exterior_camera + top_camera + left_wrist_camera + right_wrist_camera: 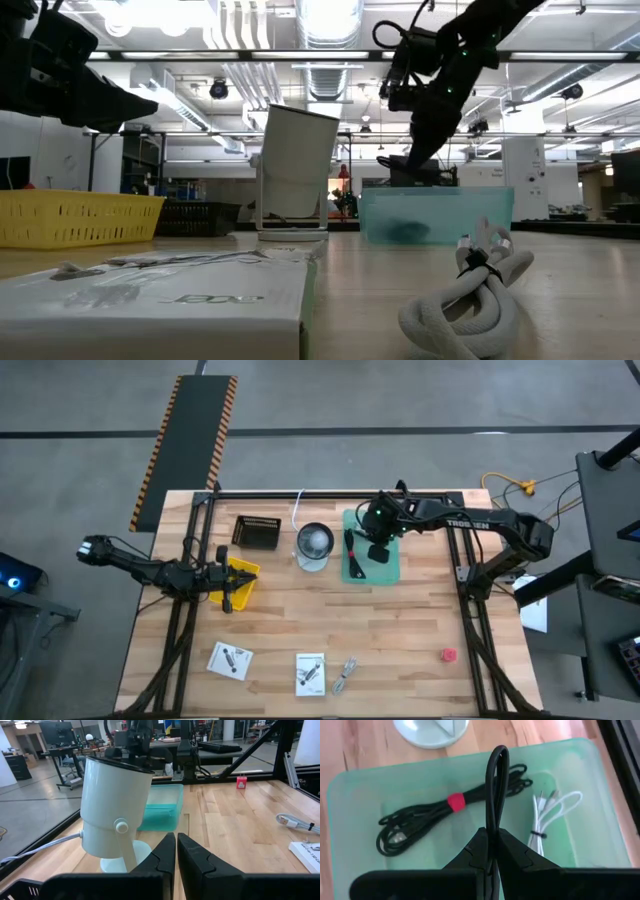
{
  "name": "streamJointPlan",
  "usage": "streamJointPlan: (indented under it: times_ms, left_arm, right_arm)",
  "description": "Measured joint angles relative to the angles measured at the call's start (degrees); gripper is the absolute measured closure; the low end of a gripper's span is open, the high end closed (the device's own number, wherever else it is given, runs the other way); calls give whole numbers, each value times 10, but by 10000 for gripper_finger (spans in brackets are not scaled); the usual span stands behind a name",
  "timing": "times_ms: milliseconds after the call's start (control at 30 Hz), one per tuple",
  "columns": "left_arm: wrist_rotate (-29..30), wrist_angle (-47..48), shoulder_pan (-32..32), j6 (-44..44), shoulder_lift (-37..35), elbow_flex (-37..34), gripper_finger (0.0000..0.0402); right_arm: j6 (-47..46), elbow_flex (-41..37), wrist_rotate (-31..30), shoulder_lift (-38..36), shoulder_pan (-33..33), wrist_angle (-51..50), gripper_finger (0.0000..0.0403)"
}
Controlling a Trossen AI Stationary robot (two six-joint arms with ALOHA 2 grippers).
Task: Pick and place items into bin
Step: Put the black charger cable into the green bin
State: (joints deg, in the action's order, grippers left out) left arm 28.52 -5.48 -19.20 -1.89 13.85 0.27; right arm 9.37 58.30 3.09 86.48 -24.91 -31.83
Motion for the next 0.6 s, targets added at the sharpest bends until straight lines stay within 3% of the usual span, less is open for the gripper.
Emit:
streamJointPlan:
  times_ms: [600]
  left_arm:
    - [0,0,0,0,0,0,400]
  right_arm:
    - [-66,-15,18,26,-1,57,390]
